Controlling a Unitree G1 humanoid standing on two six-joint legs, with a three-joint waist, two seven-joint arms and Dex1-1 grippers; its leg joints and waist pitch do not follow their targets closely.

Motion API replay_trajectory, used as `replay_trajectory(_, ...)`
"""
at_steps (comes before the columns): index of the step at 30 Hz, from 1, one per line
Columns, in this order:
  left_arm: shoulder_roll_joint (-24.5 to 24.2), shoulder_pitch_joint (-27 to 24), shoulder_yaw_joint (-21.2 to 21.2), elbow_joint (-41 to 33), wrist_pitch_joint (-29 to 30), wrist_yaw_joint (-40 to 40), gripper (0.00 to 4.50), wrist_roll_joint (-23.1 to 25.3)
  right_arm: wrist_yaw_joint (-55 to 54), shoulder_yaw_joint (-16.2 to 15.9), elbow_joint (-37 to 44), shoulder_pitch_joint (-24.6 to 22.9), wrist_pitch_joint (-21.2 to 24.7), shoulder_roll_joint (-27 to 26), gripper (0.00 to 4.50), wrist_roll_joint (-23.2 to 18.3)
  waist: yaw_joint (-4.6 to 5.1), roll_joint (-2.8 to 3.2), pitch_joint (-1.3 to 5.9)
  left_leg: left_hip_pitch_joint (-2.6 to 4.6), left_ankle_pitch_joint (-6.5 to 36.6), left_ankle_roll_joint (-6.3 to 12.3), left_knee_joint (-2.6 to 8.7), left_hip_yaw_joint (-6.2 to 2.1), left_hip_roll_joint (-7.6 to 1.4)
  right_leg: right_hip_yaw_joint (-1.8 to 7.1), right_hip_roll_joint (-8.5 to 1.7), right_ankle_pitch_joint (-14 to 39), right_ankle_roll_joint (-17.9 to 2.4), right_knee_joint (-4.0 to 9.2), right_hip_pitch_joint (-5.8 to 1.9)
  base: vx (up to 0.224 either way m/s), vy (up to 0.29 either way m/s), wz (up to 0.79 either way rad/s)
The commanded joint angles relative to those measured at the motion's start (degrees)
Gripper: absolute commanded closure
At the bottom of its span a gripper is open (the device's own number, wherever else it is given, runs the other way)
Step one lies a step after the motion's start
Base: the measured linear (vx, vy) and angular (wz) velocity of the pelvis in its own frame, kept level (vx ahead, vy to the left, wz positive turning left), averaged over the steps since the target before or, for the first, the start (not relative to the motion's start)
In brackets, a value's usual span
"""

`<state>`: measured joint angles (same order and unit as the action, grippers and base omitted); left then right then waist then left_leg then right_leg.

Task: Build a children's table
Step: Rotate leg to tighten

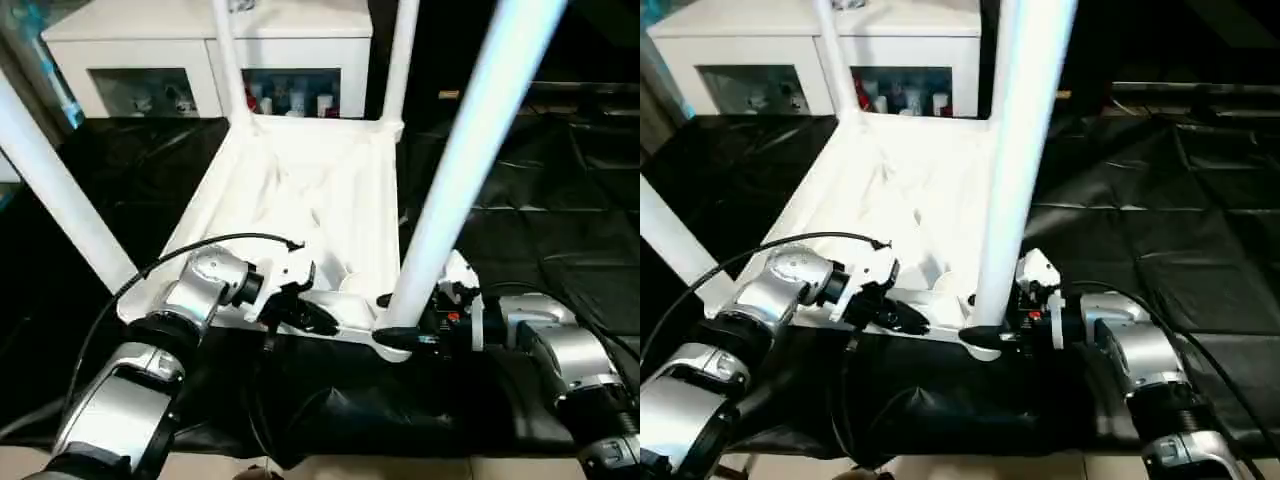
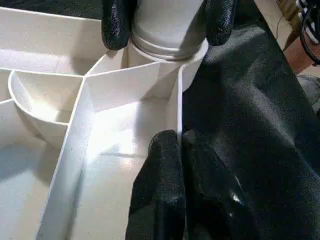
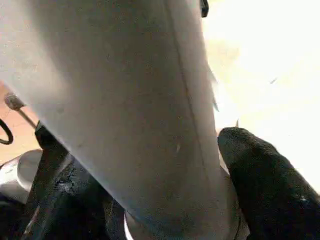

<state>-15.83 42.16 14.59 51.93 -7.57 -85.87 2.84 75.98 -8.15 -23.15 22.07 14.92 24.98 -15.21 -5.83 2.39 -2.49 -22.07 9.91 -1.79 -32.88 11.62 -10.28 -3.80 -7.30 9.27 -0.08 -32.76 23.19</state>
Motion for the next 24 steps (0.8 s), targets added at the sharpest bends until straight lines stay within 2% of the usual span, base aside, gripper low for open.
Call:
replay_trajectory(1,0.0,-1.3,0.7,-0.9,0.9,-0.2,4.5,-0.2,1.1,-0.5,0.4,0.4,1.4,-0.9,1.61,-1.3,-0.19,-1.08,3.86,1.15,11.1,5.06,3.67,-0.81,-3.03,1.52,-1.85,8.4,-15.1,2.36,-2.61,0.0,0.0,0.0)
replay_trajectory(2,0.7,-1.6,-0.1,-1.5,1.2,1.8,4.5,-0.7,-1.3,0.0,0.3,0.0,1.7,-2.3,1.66,-1.4,-0.18,-1.37,3.82,1.08,11.3,5.1,3.68,-0.8,-3.05,1.54,-1.88,8.6,-15.1,2.39,-2.67,0.0,0.0,0.0)
replay_trajectory(4,1.8,-1.8,-0.9,-1.4,1.3,6.0,4.5,-0.4,-5.8,0.2,-0.2,-0.8,0.7,-4.6,1.69,-0.4,-0.18,-1.21,3.57,0.92,12.3,4.51,3.86,-0.88,-3.03,1.56,-1.99,11.0,-14.6,2.62,-2.58,0.0,0.0,0.0)
replay_trajectory(6,2.8,-1.6,-1.2,-0.8,1.4,10.1,4.5,0.3,-10.6,0.3,-1.4,-1.2,-0.5,-6.8,1.73,1.0,0.02,-1.19,3.21,1.35,17.2,2.03,4.29,-0.98,-3.09,1.68,-2.02,18.6,-12.5,3.42,-2.15,0.0,0.0,0.0)
replay_trajectory(7,2.8,-1.6,-1.2,-0.8,1.4,10.1,4.5,0.3,-10.6,0.3,-1.4,-1.2,-0.5,-6.8,1.75,1.0,0.11,-1.22,3.1,1.47,18.4,1.34,4.37,-0.99,-3.07,1.74,-2.04,20.6,-11.9,3.64,-1.94,0.0,0.0,0.0)
replay_trajectory(8,3.4,-1.4,-1.3,-0.4,1.5,12.6,4.5,0.8,-13.5,0.5,-2.2,-1.3,-1.1,-7.9,1.78,2.0,0.41,-1.1,2.95,1.56,20.3,0.06,4.57,-1.24,-2.96,1.75,-2.14,24.1,-10.5,4.06,-1.9,0.0,0.0,0.0)
replay_trajectory(9,4.6,-1.2,-1.7,0.2,1.6,15.8,4.5,1.0,-17.6,0.7,-3.4,-1.3,-1.9,-9.6,1.78,3.2,0.54,-1.16,2.91,1.64,21.1,-0.31,4.64,-1.32,-2.92,1.72,-2.13,25.6,-10.0,4.21,-1.86,0.0,0.0,0.0)
replay_trajectory(10,4.6,-1.2,-1.7,0.2,1.6,15.8,4.5,1.0,-17.6,0.7,-3.4,-1.3,-1.9,-9.6,1.83,3.2,0.93,-1.13,2.73,1.74,22.7,-0.91,4.72,-1.45,-2.83,1.72,-2.15,28.1,-8.9,4.58,-1.61,0.0,0.0,0.0)
replay_trajectory(11,7.0,-1.1,-1.7,0.2,1.9,21.7,4.5,1.9,-25.7,1.1,-5.8,-1.1,-3.3,-13.1,1.87,5.8,1.23,-1.26,2.59,1.61,24.1,-1.09,4.82,-1.77,-2.67,1.51,-2.22,31.5,-7.5,4.9,-1.83,0.0,0.0,0.0)
replay_trajectory(12,8.0,-1.1,-1.4,0.1,2.0,23.6,4.5,2.4,-28.6,1.3,-6.7,-1.0,-3.8,-14.3,1.91,6.6,1.45,-0.43,2.48,1.68,24.8,-1.59,4.89,-1.88,-2.66,1.56,-2.27,32.8,-6.8,5.01,-1.58,0.0,0.0,0.0)
replay_trajectory(13,9.4,-1.3,-1.1,-0.2,2.6,25.7,4.5,2.8,-32.1,1.4,-7.5,-0.7,-4.1,-16.1,1.96,7.3,2.47,-1.05,2.12,2.15,28.4,-2.75,4.8,-2.34,-2.19,0.84,-2.1,39.5,-3.9,6.08,-1.16,0.0,0.0,0.0)
replay_trajectory(14,10.1,-1.4,-0.9,-0.4,3.0,26.6,4.5,2.9,-33.5,1.5,-7.8,-0.6,-4.1,-16.9,1.99,7.6,2.72,-0.8,2.09,2.43,29.4,-2.86,4.67,-2.48,-2.05,0.67,-2.13,41.2,-3.2,6.34,-0.99,0.0,0.0,0.0)
replay_trajectory(15,11.5,-1.5,-0.6,-0.5,3.4,28.0,4.5,3.1,-36.5,1.8,-8.7,-0.1,-4.3,-18.6,1.99,8.1,3.15,-0.93,1.96,2.55,30.4,-2.75,4.61,-2.59,-1.96,0.45,-2.0,42.8,-2.4,6.74,-0.83,-0.051,0.017,-0.08)
replay_trajectory(16,12.7,-1.5,-0.3,-0.6,3.7,29.1,4.5,3.3,-38.8,2.0,-9.5,0.4,-4.4,-20.0,1.99,8.6,3.8,-0.51,1.92,2.66,32.3,-2.83,4.62,-2.89,-1.91,-0.02,-1.87,43.6,-1.8,7.08,-0.9,-0.051,0.017,-0.08)
replay_trajectory(17,13.3,-1.6,-0.1,-0.6,3.9,29.6,4.5,3.5,-40.0,2.1,-10.0,0.7,-4.5,-20.8,1.99,8.9,4.58,-0.42,1.97,2.49,34.1,-2.78,4.78,-3.27,-1.8,-0.87,-1.65,43.4,-1.0,7.42,-1.44,0.0,0.0,0.0)
replay_trajectory(18,14.5,-1.8,0.3,-0.9,3.8,29.9,4.5,3.6,-41.2,2.0,-11.0,1.4,-5.0,-21.7,1.99,9.4,4.95,0.55,1.83,2.81,36.8,-2.98,5.23,-3.64,-2.08,-1.25,-1.61,42.0,-1.3,7.59,-1.49,0.0,0.0,0.0)
replay_trajectory(19,15.0,-1.9,0.4,-1.1,3.7,30.0,4.5,3.6,-41.6,1.9,-11.4,1.7,-5.3,-22.1,1.99,9.5,5.38,0.72,1.62,3.14,39.2,-3.2,5.43,-3.84,-2.26,-1.8,-1.34,40.8,-1.5,7.91,-1.47,0.0,0.0,0.0)
replay_trajectory(20,15.8,-2.0,0.8,-1.4,3.6,29.7,4.5,3.5,-41.1,2.2,-11.6,2.4,-5.9,-22.8,1.99,8.7,6.29,1.09,1.49,3.26,43.9,-3.45,6.09,-4.5,-2.54,-3.21,-0.75,36.8,-1.5,7.85,-2.43,0.0,0.0,0.0)
replay_trajectory(21,15.9,-2.0,0.9,-1.5,3.5,29.5,4.5,3.5,-40.8,2.3,-11.6,2.6,-6.0,-22.9,1.99,8.4,6.37,1.32,1.45,2.91,45.8,-3.53,6.79,-4.65,-2.92,-3.06,-0.66,34.2,-2.0,7.09,-3.1,0.0,0.0,0.0)
replay_trajectory(22,16.1,-2.0,0.9,-1.5,3.5,29.6,4.5,3.6,-40.7,2.6,-11.6,2.7,-6.1,-23.1,1.72,8.2,6.58,1.28,1.48,3.07,47.9,-3.86,7.34,-4.58,-3.24,-2.66,-0.87,30.9,-3.3,6.48,-3.32,0.0,0.0,0.0)
replay_trajectory(23,16.0,-2.0,0.9,-1.4,3.0,29.6,4.5,3.8,-39.2,3.5,-11.0,2.9,-6.1,-23.3,1.55,7.1,6.63,1.07,1.58,3.71,47.1,-3.92,6.84,-4.13,-2.74,-2.24,-1.4,32.2,-4.0,7.04,-2.53,0.0,0.0,0.0)
replay_trajectory(24,16.0,-2.0,0.9,-1.4,3.0,29.6,4.5,3.8,-39.2,3.5,-11.0,2.9,-6.1,-23.3,1.44,7.1,6.75,0.98,1.53,4.18,46.1,-3.71,6.26,-3.92,-2.31,-2.35,-1.62,34.4,-3.9,7.82,-1.92,0.0,0.0,0.0)
